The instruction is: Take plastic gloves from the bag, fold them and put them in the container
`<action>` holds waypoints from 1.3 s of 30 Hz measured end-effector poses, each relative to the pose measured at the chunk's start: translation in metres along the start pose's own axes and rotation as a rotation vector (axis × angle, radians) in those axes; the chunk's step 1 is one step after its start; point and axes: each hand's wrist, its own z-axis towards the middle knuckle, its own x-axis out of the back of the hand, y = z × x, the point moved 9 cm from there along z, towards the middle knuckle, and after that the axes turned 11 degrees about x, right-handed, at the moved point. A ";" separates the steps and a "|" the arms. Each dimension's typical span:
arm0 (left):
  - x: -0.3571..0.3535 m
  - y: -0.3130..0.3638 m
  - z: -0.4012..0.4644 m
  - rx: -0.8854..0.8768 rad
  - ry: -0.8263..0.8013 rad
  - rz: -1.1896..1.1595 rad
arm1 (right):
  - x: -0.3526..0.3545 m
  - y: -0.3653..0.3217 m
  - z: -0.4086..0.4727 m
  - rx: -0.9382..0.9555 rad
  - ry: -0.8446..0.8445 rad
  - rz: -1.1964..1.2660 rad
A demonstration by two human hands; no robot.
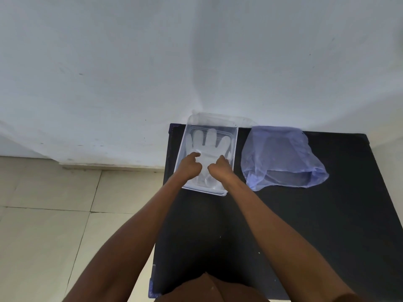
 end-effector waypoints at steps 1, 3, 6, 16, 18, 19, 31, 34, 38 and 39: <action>0.000 0.000 0.001 0.021 -0.011 -0.023 | -0.001 0.002 0.002 -0.014 -0.003 0.010; 0.000 -0.002 0.003 0.052 -0.025 -0.045 | -0.002 0.005 0.004 -0.033 -0.002 0.021; 0.001 -0.004 0.008 0.076 -0.023 -0.073 | -0.004 0.007 0.006 -0.044 -0.004 0.040; 0.005 -0.006 0.005 0.070 0.054 0.046 | -0.004 0.007 0.014 0.014 0.019 0.023; 0.007 0.001 0.001 0.027 0.104 0.066 | -0.002 0.003 0.013 0.051 0.041 0.014; 0.008 0.004 0.000 0.007 0.120 0.069 | -0.002 0.000 0.012 0.072 0.045 0.014; 0.005 0.000 0.008 0.031 0.033 -0.048 | 0.002 -0.019 0.018 0.161 -0.011 -0.047; 0.003 -0.004 0.008 0.049 0.027 -0.048 | 0.000 -0.024 0.019 0.178 -0.036 -0.106; -0.003 -0.007 0.007 0.069 -0.025 -0.026 | -0.001 -0.027 0.021 0.190 -0.043 -0.144; -0.002 -0.006 0.005 0.069 -0.025 -0.032 | 0.001 -0.029 0.018 0.188 -0.041 -0.137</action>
